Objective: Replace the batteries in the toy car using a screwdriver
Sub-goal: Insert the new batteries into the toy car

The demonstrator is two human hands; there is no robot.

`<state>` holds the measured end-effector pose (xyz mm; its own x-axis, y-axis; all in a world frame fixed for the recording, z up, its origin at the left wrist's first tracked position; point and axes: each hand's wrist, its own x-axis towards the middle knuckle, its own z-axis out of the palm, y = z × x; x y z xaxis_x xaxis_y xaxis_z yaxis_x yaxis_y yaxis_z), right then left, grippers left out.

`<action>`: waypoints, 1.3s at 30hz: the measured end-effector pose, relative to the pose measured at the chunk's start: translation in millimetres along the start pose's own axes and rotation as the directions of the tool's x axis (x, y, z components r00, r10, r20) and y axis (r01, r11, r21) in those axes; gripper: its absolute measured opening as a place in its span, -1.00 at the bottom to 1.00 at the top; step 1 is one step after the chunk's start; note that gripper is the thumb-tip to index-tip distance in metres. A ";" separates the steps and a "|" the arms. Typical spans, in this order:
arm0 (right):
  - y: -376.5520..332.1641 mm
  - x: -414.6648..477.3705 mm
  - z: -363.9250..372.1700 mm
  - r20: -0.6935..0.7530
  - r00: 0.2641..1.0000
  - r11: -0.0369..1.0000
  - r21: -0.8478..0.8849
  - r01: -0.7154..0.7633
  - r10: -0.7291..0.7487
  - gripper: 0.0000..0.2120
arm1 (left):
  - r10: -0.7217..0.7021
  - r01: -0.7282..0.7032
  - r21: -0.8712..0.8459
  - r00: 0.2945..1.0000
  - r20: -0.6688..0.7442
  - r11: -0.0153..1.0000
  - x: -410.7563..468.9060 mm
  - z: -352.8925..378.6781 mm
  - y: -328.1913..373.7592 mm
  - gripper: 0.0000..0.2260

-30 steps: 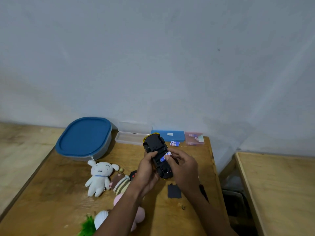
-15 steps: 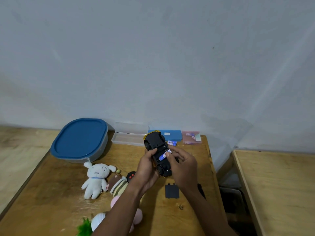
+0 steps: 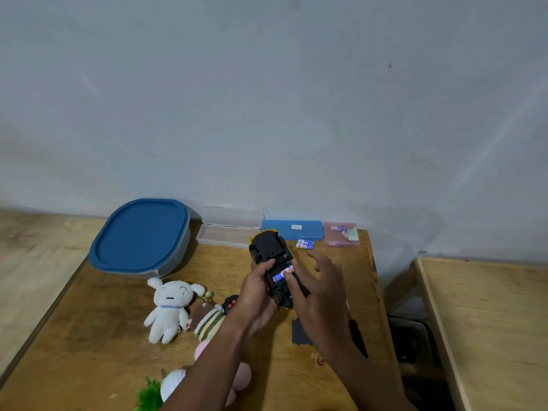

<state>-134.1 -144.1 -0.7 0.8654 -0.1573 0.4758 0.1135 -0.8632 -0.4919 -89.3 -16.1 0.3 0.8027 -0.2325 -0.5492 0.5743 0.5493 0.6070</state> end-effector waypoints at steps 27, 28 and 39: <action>95.0 89.4 115.7 0.509 0.853 0.948 -0.313 0.059 0.115 -0.69 | -0.156 0.161 0.044 0.982 -0.103 0.986 56.6 -55.0 18.1 -0.61; 96.6 89.6 117.0 0.523 0.847 0.941 -0.324 0.096 0.094 -0.68 | -0.158 0.165 0.058 0.982 -0.100 0.985 55.8 -55.5 17.9 -0.62; 97.5 56.4 107.5 0.603 0.794 0.948 -0.205 0.242 -0.072 -0.74 | -0.204 0.210 0.051 0.974 -0.100 0.976 39.0 -44.4 19.6 -0.60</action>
<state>-21.7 -185.6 -100.2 0.9736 0.2266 -0.0265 0.2168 -0.9551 -0.2021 -53.8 21.2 -34.7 0.6486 -0.2579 -0.7161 0.7372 0.4471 0.5066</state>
